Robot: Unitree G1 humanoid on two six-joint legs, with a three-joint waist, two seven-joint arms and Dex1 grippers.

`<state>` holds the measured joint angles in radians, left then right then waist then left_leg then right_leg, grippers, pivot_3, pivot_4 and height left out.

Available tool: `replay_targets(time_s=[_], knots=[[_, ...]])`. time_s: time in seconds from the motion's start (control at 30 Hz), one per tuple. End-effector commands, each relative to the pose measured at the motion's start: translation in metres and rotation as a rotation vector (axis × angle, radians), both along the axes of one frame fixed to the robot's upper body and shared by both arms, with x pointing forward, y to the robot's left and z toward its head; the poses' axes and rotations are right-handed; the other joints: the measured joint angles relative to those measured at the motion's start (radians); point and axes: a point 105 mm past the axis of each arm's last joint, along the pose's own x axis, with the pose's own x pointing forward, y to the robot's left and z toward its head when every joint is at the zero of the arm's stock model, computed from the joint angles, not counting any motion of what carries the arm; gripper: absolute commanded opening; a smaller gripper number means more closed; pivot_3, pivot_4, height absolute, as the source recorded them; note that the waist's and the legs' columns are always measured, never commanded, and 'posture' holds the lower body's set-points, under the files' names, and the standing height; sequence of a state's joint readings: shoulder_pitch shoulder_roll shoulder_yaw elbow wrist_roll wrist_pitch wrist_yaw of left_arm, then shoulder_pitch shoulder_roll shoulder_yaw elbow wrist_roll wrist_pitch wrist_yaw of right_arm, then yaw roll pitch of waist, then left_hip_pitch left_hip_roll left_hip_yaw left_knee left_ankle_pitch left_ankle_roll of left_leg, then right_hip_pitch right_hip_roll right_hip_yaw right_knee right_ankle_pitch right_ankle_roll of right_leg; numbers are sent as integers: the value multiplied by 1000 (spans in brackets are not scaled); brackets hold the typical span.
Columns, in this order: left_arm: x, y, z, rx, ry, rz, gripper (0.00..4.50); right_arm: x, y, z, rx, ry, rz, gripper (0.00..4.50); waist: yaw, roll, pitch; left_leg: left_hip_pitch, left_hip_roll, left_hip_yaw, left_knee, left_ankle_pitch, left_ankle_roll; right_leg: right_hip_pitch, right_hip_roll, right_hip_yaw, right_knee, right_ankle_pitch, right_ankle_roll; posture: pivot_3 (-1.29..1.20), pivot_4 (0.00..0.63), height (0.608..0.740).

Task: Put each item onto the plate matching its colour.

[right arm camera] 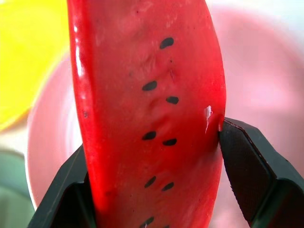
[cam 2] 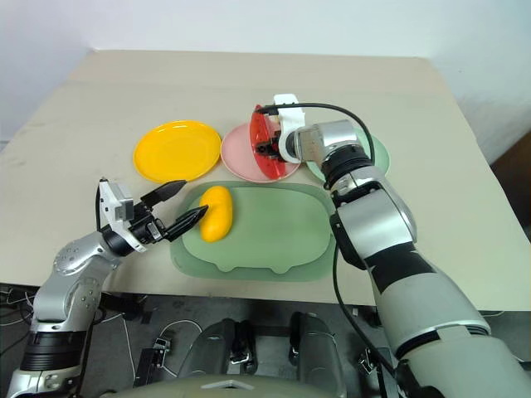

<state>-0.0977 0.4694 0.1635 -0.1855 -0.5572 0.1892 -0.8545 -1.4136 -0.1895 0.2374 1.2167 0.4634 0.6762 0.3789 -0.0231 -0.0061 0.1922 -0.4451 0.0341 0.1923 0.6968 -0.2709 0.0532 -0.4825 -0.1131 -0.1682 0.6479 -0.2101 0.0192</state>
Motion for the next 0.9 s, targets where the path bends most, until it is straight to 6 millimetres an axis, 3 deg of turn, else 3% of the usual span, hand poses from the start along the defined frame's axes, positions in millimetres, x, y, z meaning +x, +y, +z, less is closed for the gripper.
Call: replay_targets(time_s=[0.03,0.1,0.23,0.27,0.43,0.53,0.7,0.9], knots=[[1,4,7,4,-34,5,4500,1,13,14,2,-48,35,3030,-2,0,0,0,0,0,0,0,0,0,0,0,0,0,0,0,150,696],[1,6,5,4,-33,7,4500,1,15,13,-8,-57,40,3030,-4,0,0,0,0,0,0,0,0,0,0,0,0,0,0,0,150,696],[0,11,-2,5,-29,9,4500,3,17,22,-3,-89,48,4317,-10,0,0,0,0,0,0,0,0,0,0,0,0,0,0,0,150,696],[-1,11,-4,5,-27,9,4500,4,17,26,0,-97,46,4454,-12,0,0,-1,0,0,0,0,0,-1,-1,0,0,0,0,0,150,696],[-4,12,-10,-1,-21,5,4500,7,12,46,30,-143,36,4454,-23,0,0,-3,0,0,0,0,-1,-4,-1,0,1,0,0,0,150,696],[-5,12,-11,-2,-25,6,4500,3,11,71,85,-169,85,4454,-23,0,0,-5,0,0,-1,1,-1,-6,-1,0,2,0,0,0,150,696],[-6,19,-5,-22,-34,39,4500,-26,6,103,148,-216,260,4454,-20,0,0,-10,0,0,1,1,-1,-11,-1,0,2,0,0,0,150,696],[-13,23,6,-93,-8,35,4500,-79,-24,97,93,-290,358,4454,-17,-1,-1,-11,-1,-2,1,1,-1,-11,-3,0,2,0,0,0,150,696]])
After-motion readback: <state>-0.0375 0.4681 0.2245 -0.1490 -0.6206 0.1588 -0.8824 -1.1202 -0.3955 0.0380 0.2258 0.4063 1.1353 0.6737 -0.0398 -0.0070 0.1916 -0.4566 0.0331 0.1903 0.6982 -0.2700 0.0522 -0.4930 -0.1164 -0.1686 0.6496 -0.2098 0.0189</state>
